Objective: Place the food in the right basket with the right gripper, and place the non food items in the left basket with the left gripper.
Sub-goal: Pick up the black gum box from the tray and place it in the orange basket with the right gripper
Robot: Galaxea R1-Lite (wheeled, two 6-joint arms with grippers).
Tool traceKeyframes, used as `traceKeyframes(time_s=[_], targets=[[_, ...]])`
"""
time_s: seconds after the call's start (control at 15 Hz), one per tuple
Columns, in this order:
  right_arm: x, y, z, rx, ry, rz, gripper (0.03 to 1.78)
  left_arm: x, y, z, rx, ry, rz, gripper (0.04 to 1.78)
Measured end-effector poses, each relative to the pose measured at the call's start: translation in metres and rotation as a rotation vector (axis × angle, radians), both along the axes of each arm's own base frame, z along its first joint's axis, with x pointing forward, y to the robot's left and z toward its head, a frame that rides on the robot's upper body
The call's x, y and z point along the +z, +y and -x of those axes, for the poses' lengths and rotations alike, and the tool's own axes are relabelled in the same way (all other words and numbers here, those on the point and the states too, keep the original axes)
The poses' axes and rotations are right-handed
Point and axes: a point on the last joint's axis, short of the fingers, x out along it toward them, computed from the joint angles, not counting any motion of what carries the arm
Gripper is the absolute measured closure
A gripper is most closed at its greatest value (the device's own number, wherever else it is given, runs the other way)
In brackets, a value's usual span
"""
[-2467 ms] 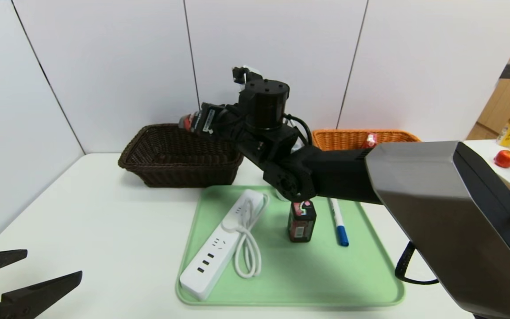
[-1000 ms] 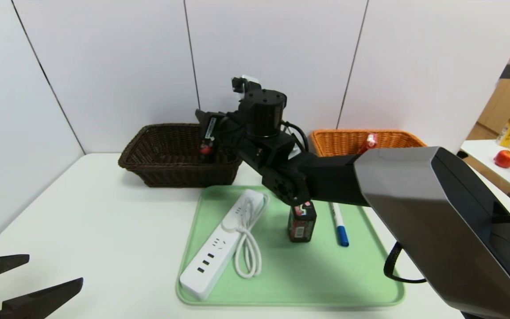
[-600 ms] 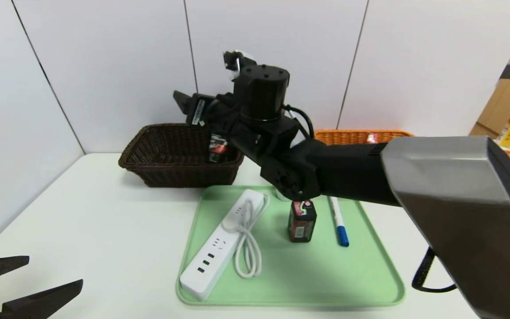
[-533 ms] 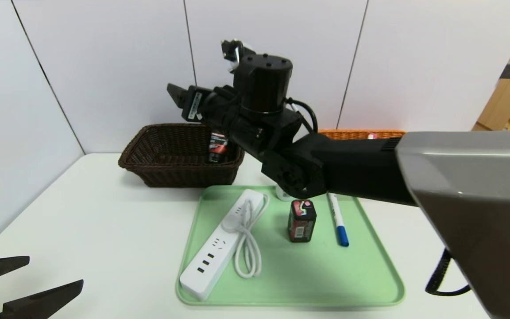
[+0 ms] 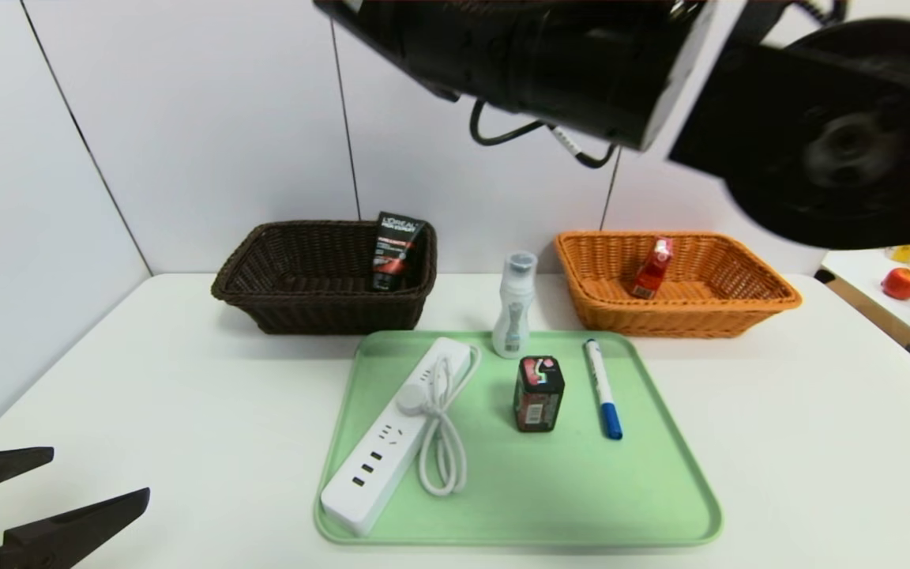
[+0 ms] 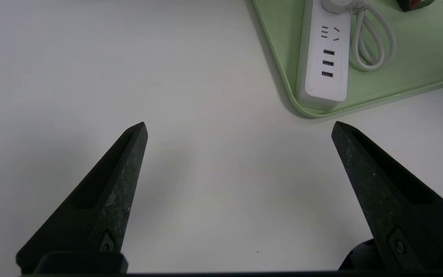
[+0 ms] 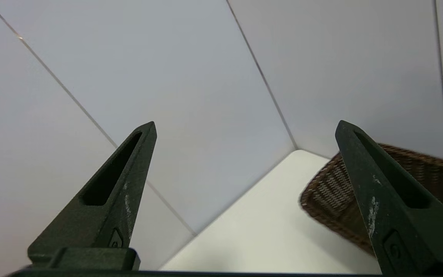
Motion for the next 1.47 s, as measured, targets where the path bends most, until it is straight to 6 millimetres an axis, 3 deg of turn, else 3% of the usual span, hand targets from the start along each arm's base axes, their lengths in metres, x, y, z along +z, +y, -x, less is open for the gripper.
traceKeyframes(time_s=[0.13,0.33,0.47,0.67,1.0,1.47], targets=[[0.017,-0.027,0.020,0.024,0.111,0.009,0.18,0.004,-0.001,-0.003,0.000,-0.019,0.011,0.13],[0.022,-0.075,0.044,-0.002,0.275,0.152,0.15,0.013,-0.004,-0.008,0.002,-0.023,0.023,0.13],[0.014,-0.103,0.055,-0.050,0.385,0.267,0.14,0.018,-0.006,-0.012,0.005,-0.025,0.020,0.13],[-0.019,-0.130,0.057,-0.186,0.565,0.470,0.13,0.018,-0.006,-0.013,-0.040,-0.041,-0.068,0.13],[-0.067,-0.132,0.046,-0.368,0.659,0.669,0.12,0.023,-0.007,-0.015,-0.052,-0.084,-0.050,0.13],[-0.132,-0.092,0.000,-0.468,0.783,0.867,0.12,0.031,-0.011,-0.022,-0.019,-0.023,0.037,0.13]])
